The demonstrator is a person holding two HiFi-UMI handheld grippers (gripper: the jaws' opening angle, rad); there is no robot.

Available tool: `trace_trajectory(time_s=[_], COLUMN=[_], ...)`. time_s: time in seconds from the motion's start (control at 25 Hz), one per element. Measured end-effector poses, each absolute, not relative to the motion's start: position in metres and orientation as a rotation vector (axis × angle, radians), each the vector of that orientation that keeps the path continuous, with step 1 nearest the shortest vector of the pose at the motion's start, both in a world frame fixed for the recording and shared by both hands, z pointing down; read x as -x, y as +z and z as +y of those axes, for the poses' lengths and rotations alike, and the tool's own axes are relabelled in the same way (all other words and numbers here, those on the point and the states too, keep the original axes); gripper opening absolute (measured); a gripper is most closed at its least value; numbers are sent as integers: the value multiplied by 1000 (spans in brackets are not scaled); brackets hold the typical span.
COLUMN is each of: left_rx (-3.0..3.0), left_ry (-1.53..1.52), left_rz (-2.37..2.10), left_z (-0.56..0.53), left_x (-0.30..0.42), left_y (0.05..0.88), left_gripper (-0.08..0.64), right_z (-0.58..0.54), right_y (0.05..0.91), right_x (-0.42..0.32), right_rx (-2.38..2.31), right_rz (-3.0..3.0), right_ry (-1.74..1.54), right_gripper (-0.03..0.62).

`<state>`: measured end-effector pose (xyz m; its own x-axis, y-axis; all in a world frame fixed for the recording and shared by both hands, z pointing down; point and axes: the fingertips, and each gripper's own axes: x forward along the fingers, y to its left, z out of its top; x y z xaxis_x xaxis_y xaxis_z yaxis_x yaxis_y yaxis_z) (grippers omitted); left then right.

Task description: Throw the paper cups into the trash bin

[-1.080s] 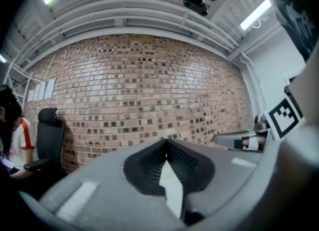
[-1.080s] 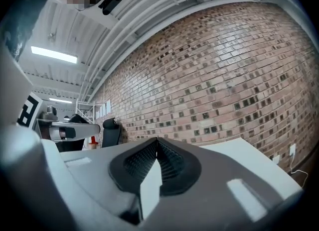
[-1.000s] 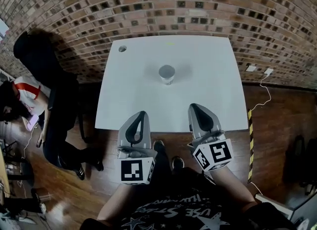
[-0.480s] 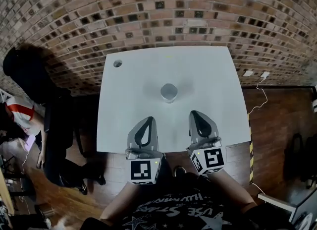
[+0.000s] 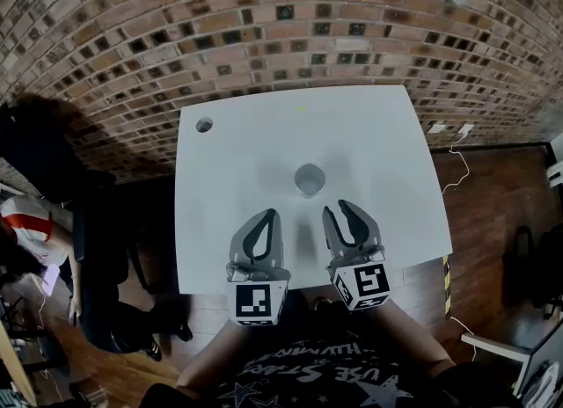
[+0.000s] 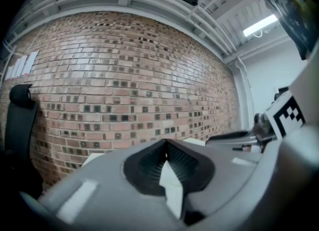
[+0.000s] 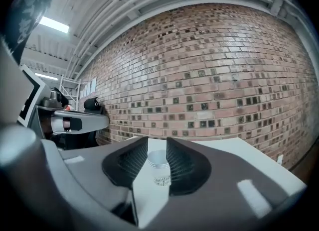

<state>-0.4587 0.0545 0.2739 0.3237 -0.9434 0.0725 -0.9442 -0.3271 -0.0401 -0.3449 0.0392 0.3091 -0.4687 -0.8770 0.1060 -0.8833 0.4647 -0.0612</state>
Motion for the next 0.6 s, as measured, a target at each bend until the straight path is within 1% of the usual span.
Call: trace_trajectory(time_s=[0.36, 0.48, 0.6], left_rx=[-2558, -2579, -2580], left_ry=[135, 148, 159], left_rz=[-1703, -1692, -1691], left_z=[44, 39, 33], left_x=[468, 471, 473], left_y=[283, 282, 282], left_gripper=[5, 5, 5], right_z=[24, 21, 16], right_y=[335, 342, 349], right_x=[369, 374, 377], right_rx=[-1580, -1584, -1574], right_rz=[-2546, -2519, -2508], right_ry=[207, 209, 234], right_gripper=[328, 379, 399])
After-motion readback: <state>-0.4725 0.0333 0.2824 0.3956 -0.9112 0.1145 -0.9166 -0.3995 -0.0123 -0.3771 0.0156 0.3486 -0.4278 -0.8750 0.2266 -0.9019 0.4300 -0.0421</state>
